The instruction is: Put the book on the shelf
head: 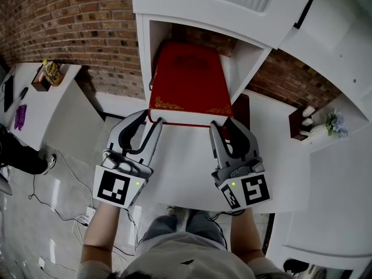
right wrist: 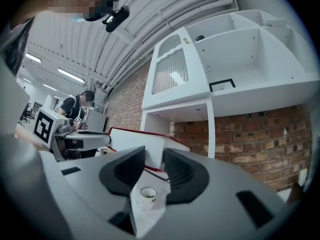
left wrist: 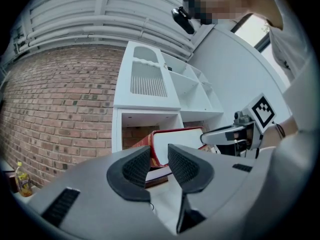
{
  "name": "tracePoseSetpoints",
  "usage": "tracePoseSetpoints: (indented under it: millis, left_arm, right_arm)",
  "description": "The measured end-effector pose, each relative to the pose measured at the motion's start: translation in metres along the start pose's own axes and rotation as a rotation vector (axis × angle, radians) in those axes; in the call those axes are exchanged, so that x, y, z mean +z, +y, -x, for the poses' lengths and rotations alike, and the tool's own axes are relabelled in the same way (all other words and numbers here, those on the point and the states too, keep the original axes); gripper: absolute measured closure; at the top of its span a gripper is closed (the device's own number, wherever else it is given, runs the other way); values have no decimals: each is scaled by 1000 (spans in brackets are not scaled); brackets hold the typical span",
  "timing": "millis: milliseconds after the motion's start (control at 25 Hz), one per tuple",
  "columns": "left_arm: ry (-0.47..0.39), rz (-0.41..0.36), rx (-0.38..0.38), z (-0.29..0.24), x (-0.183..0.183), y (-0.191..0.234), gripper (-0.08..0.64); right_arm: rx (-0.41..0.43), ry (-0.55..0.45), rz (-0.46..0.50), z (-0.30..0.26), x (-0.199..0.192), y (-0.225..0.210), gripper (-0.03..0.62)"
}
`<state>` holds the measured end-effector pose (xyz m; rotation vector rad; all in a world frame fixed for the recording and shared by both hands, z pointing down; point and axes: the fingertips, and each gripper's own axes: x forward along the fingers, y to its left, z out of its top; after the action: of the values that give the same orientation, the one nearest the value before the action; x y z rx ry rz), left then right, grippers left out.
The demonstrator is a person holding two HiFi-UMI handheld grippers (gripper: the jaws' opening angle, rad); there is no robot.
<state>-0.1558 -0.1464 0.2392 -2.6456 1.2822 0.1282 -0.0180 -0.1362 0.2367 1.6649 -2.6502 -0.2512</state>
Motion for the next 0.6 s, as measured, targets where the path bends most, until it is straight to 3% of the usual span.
tracePoseSetpoints:
  millis: [600]
  left_arm:
    - [40,70,8,-10,-23,14,443]
  right_arm:
    - [6,39,14,-16,-16,0,466]
